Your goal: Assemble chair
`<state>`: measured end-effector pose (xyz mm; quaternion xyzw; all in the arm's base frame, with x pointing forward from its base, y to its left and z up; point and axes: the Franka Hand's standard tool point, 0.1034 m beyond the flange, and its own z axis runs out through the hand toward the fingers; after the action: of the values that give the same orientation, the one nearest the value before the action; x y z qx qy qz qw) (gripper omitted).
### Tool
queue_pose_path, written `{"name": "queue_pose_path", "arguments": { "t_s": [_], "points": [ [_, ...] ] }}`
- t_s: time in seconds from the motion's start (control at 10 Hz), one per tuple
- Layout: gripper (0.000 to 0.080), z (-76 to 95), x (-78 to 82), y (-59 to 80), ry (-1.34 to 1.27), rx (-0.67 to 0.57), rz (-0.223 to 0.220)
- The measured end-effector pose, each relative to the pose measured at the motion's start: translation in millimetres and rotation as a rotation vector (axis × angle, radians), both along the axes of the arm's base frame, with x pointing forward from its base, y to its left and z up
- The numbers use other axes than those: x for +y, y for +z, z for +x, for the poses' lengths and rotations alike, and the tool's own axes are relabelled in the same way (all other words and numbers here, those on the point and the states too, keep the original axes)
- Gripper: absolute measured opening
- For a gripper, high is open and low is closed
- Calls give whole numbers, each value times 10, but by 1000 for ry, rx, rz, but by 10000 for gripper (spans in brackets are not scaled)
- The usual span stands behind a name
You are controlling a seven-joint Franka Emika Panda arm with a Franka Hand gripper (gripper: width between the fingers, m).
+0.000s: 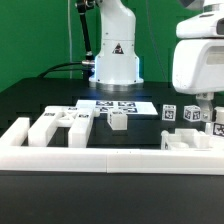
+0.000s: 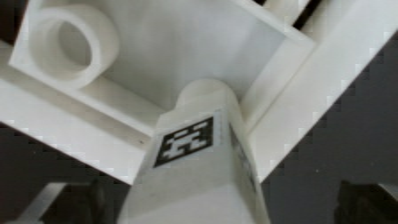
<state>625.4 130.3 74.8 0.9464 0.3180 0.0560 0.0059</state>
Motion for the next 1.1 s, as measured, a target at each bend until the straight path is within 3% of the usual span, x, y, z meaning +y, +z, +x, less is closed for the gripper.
{"name": "queue_pose_path", "arguments": {
  "t_s": [0.3,0.4,0.5,0.6,0.7,1.1],
  "points": [
    [649,5,-29,0,112,-3,-20],
    [517,5,-30,0,104,-3,-19],
    [517,5,-31,0,104,-3,-19],
    [378,6,-31,0,87,-2,-17],
    [289,8,-31,3,71,-3,-15],
    [289,3,-32,-1,-213,5,20]
  ]
}}
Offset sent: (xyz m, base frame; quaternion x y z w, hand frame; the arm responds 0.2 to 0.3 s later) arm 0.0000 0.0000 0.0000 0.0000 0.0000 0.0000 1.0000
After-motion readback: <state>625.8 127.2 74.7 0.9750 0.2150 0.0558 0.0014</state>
